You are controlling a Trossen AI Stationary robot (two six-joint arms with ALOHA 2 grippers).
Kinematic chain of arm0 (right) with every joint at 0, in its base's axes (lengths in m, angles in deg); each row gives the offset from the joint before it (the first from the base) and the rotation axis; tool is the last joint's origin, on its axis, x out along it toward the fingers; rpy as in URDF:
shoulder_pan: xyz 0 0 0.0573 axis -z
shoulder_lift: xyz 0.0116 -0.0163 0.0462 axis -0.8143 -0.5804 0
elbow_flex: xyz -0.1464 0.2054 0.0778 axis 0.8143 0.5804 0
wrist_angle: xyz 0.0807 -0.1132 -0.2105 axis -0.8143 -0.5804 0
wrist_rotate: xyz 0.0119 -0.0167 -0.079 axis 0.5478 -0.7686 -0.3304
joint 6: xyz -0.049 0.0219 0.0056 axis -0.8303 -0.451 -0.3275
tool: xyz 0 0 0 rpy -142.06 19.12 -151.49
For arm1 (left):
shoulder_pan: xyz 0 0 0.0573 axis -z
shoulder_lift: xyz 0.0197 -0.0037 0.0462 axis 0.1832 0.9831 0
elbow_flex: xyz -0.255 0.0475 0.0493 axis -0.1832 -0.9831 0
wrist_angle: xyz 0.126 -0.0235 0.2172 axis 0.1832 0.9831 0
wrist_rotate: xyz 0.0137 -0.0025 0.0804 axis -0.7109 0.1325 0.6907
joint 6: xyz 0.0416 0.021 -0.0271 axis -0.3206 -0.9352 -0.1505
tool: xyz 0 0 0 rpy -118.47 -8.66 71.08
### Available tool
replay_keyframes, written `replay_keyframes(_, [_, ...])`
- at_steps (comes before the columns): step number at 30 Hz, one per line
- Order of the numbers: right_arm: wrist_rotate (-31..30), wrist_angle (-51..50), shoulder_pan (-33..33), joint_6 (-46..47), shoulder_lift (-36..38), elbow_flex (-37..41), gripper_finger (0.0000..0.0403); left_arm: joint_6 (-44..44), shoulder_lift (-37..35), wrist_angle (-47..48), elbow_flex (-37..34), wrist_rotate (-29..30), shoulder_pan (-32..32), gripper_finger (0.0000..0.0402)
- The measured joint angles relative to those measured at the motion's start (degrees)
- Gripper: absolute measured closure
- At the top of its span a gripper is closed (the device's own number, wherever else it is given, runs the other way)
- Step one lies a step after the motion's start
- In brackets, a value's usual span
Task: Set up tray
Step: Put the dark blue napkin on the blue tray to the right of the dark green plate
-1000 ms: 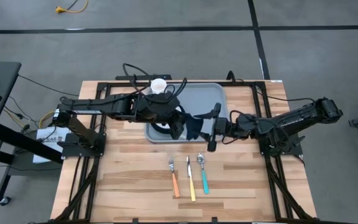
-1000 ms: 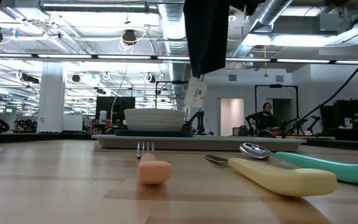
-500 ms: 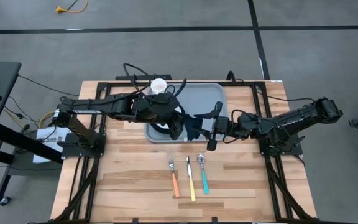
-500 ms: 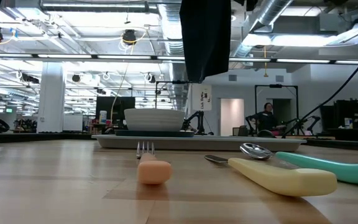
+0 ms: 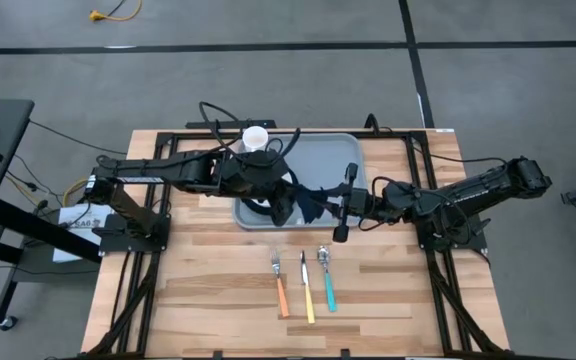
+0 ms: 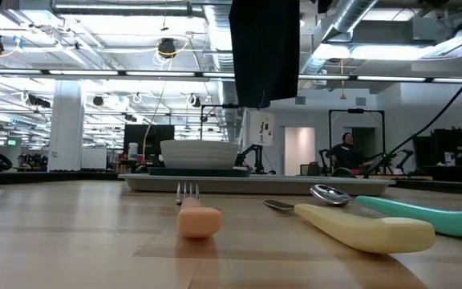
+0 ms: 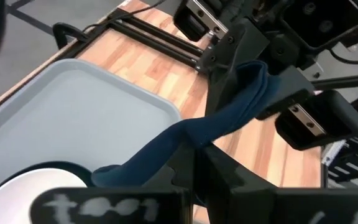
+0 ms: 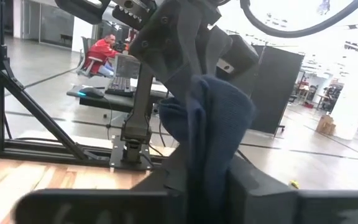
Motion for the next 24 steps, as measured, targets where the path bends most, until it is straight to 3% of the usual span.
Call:
replay_keyframes(3, [0.0,-0.2,0.0,-0.2,0.0,0.0,0.0394,-0.8,0.0,0.0,0.0,-1.5,0.0,0.0401])
replay_keyframes(11, [0.0,-1.2,0.0,-0.7,0.0,0.0,0.0399,-4.3,0.0,-0.3,0.0,0.7,0.0,0.0390])
replay_keyframes(24, [0.0,-5.0,0.0,-1.0,1.7,0.0,0.0401,-11.4,-1.6,-1.5,0.0,1.2,0.0,0.0239])
